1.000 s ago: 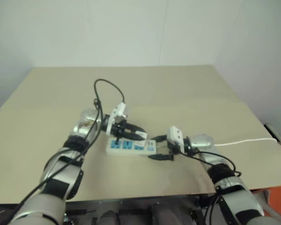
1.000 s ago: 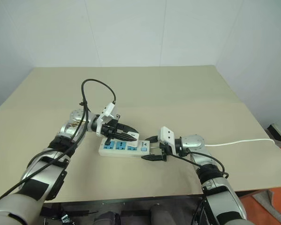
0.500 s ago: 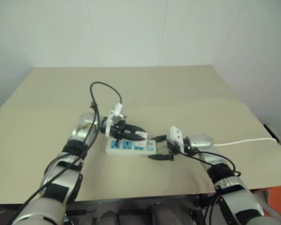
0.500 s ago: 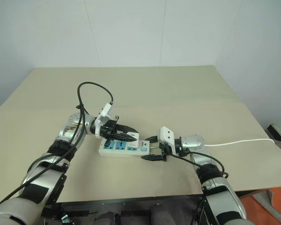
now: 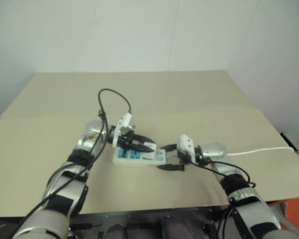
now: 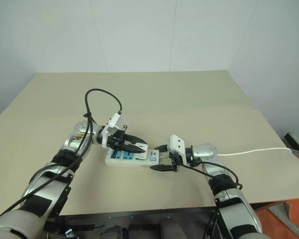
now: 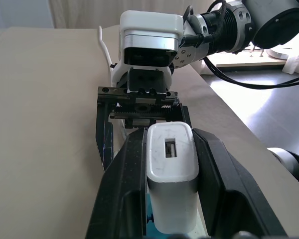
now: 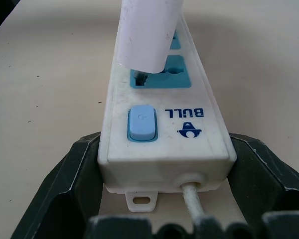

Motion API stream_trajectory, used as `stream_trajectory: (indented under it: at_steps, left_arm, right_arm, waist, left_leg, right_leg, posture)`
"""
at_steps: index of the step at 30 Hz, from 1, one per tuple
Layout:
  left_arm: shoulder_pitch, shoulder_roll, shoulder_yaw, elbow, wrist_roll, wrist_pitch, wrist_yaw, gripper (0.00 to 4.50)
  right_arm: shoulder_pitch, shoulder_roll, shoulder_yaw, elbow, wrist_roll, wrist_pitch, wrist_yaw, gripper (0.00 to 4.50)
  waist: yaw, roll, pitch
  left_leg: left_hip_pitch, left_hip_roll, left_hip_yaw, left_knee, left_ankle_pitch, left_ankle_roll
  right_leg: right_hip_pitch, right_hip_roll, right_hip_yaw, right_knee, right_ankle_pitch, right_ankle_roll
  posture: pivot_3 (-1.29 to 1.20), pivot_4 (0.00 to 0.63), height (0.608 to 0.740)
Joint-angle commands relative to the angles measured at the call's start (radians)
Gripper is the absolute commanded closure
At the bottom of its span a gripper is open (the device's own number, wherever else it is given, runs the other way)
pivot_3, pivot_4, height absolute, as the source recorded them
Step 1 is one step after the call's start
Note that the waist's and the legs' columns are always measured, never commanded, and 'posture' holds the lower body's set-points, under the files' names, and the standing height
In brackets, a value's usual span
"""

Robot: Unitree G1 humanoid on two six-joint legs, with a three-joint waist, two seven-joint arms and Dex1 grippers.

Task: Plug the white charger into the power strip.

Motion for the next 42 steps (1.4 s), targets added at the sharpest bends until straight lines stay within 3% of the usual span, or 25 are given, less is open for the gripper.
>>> stream_trajectory:
  at_steps: [1,14,21,30,42]
  left_arm:
    - [0.006,0.001,-0.009,0.021,0.031,-0.036,-0.002,3.49]
    - [0.000,0.035,-0.056,0.039,0.021,-0.026,-0.002,3.49]
    - [-0.013,0.069,-0.157,0.032,0.009,-0.034,-0.002,3.49]
    - [0.011,0.018,-0.052,0.091,0.047,-0.141,0.002,3.49]
    - [0.117,0.014,0.006,0.000,0.095,-0.127,-0.001,3.49]
  right_arm:
    - [0.031,0.003,0.047,0.030,-0.055,0.002,-0.001,1.10]
    - [0.031,0.009,0.057,0.045,-0.062,-0.010,-0.004,1.10]
    - [0.032,0.013,0.063,0.052,-0.068,-0.015,-0.010,1.10]
    - [0.045,0.009,0.064,0.038,-0.068,-0.021,-0.024,1.10]
    - [0.059,0.005,0.077,0.031,-0.076,-0.037,-0.028,1.10]
  waist:
    - [0.000,0.000,0.000]
    - [-0.001,0.000,-0.001]
    - [-0.011,0.000,-0.001]
    - [-0.012,0.000,-0.001]
    - [-0.014,0.000,-0.002]
  left_leg:
    - [0.000,0.000,0.000,0.000,0.000,0.000]
    - [0.003,0.000,0.000,-0.001,0.000,0.000]
    - [0.003,0.000,-0.001,-0.004,0.000,0.000]
    - [0.005,0.000,-0.001,-0.004,0.000,0.000]
    - [0.006,0.000,0.000,-0.007,0.000,0.000]
  right_leg:
    - [0.000,0.000,0.000,0.000,0.000,0.000]
    - [0.002,0.000,0.000,-0.001,0.000,-0.001]
    - [0.002,0.002,0.002,-0.003,-0.001,-0.001]
    - [0.003,0.002,0.002,-0.003,-0.001,-0.001]
    - [0.004,0.002,0.003,-0.005,-0.001,-0.001]
  posture:
    - [0.00,0.150,0.740]
    - [0.00,0.150,0.740]
    - [0.00,0.150,0.740]
    - [0.00,0.150,0.740]
    - [0.00,0.150,0.740]
